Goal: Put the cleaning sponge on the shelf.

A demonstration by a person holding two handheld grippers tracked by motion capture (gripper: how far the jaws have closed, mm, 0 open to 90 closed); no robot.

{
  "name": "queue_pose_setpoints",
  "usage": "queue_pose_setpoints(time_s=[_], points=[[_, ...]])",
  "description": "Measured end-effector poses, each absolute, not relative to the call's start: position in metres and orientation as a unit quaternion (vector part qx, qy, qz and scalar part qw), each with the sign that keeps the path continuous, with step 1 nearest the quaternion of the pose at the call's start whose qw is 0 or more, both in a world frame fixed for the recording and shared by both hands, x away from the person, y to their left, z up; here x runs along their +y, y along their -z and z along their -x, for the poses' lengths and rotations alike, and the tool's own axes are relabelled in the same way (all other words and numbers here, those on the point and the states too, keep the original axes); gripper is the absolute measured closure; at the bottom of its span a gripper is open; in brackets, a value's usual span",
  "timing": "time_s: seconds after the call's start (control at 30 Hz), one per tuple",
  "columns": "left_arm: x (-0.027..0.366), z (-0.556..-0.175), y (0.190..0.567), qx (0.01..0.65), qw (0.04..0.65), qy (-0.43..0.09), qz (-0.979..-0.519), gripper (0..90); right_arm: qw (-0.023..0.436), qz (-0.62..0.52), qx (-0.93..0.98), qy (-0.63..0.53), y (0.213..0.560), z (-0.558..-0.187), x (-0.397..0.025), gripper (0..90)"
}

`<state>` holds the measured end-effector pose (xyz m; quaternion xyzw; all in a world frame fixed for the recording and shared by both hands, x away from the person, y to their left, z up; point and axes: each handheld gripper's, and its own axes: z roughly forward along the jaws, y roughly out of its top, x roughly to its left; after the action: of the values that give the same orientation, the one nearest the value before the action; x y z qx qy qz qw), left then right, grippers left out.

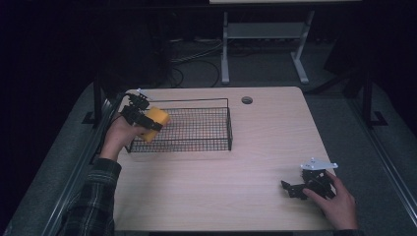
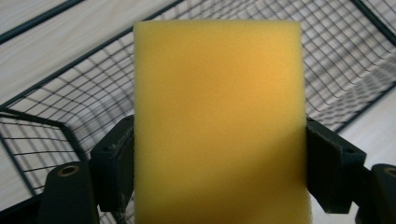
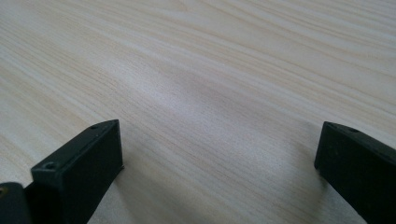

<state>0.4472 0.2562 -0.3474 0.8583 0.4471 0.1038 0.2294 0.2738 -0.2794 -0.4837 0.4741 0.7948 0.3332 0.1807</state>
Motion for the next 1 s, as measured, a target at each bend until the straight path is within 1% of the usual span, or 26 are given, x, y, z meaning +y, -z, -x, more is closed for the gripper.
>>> queue_pose_setpoints(time_s=[0.37, 0.77, 1.0], points=[[0.277, -0.465, 0.355, 0.473, 0.229, -0.111, -0.844, 22.6, 0.181, -0.474, 0.795, -0.333, 0.484, -0.274, -0.279, 0.2], [0.288, -0.473, 0.372, 0.484, 0.221, -0.109, -0.84, 22.6, 0.181, -0.474, 0.795, -0.333, 0.484, -0.274, -0.279, 0.2], [0.286, -0.475, 0.383, 0.483, 0.218, -0.103, -0.842, 22.6, 0.181, -0.474, 0.795, -0.333, 0.484, -0.274, -0.279, 0.2]])
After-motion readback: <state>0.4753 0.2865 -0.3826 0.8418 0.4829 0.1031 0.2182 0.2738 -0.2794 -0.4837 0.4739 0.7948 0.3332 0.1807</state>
